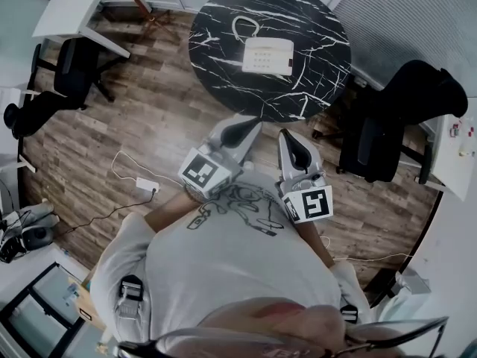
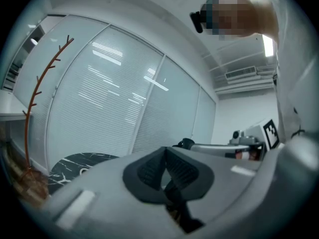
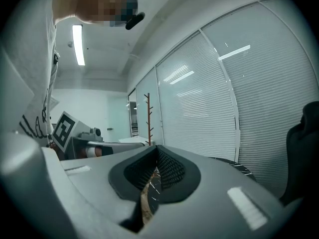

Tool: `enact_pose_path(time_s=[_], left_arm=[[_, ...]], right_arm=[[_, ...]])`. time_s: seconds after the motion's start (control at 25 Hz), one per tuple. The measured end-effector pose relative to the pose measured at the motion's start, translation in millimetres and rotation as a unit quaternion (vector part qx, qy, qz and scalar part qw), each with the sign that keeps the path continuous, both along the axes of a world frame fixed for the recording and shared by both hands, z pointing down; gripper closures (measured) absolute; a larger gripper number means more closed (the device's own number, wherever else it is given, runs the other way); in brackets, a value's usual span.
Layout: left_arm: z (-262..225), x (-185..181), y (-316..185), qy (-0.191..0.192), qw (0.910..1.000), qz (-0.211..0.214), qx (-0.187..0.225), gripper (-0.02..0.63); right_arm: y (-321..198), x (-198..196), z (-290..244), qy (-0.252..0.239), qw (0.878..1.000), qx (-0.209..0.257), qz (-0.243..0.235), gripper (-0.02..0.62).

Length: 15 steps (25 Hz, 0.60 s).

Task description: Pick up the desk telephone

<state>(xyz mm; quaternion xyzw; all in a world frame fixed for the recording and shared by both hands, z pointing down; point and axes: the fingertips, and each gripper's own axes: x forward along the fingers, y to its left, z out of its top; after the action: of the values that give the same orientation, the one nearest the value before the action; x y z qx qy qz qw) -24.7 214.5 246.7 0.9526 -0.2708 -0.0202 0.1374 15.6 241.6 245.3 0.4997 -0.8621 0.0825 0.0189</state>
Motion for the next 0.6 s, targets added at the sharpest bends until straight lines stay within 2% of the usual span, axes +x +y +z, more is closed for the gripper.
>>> enact_pose_path(time_s=[0.6], left_arm=[[3, -2, -157, 0.006, 0.9998, 0.021, 0.002, 0.603]], right_arm=[[-162, -9, -6, 0.012, 1.0, 0.0, -0.001, 0.589]])
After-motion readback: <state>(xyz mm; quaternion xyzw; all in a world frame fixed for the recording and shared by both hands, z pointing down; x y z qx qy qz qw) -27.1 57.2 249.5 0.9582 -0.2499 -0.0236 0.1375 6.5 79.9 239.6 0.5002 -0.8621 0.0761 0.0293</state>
